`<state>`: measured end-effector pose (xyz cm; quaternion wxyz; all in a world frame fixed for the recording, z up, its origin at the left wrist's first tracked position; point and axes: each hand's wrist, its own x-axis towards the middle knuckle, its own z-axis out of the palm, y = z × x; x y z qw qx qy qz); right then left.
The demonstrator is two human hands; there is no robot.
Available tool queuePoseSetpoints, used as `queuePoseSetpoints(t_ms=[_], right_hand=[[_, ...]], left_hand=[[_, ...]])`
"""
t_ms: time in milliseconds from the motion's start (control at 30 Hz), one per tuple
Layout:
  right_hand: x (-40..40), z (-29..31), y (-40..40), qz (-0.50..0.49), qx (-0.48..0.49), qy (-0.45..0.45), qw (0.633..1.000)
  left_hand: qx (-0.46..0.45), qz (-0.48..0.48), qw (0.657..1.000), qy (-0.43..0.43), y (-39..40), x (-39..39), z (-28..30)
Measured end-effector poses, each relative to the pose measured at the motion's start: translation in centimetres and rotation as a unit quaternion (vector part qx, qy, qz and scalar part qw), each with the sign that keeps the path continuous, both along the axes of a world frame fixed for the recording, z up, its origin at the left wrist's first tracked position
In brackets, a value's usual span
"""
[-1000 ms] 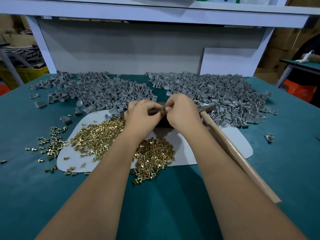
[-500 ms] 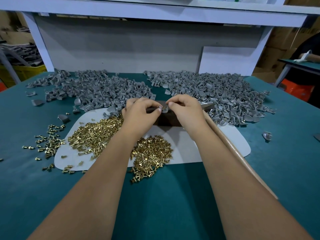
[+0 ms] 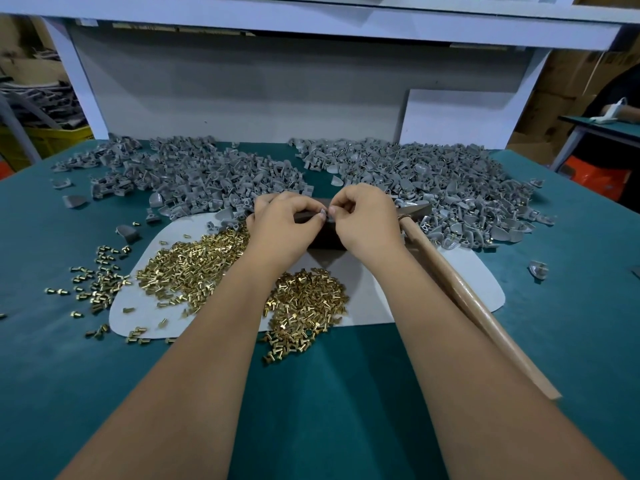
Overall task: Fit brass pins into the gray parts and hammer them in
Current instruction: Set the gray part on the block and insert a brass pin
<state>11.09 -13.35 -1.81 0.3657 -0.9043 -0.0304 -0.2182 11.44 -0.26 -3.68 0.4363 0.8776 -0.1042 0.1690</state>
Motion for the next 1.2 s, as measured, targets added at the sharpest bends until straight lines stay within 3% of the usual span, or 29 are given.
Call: queuePoseSetpoints(t_ms=[233, 500, 700, 1200], right_hand=[[0.1, 0.5, 0.6, -0.026, -0.050, 0.006, 0.998], [-0.4, 0.2, 1.2, -0.029, -0.149, -0.045, 0.987], [-0.6, 0.5, 1.0, -0.042, -0.039, 0.009, 0.998], [-0.4, -0.6, 0.5, -0.006, 0.022, -0.028, 0.999]], left_hand=[[-0.017, -0.013, 1.000, -0.009, 0.1, 0.6, 0.0], [-0.006, -0.009, 1.000, -0.013, 0.2, 0.7, -0.1], [-0.018, -0.013, 1.000, -0.009, 0.0, 0.3, 0.2], [-0.009, -0.001, 1.000, 0.001, 0.0, 0.1, 0.0]])
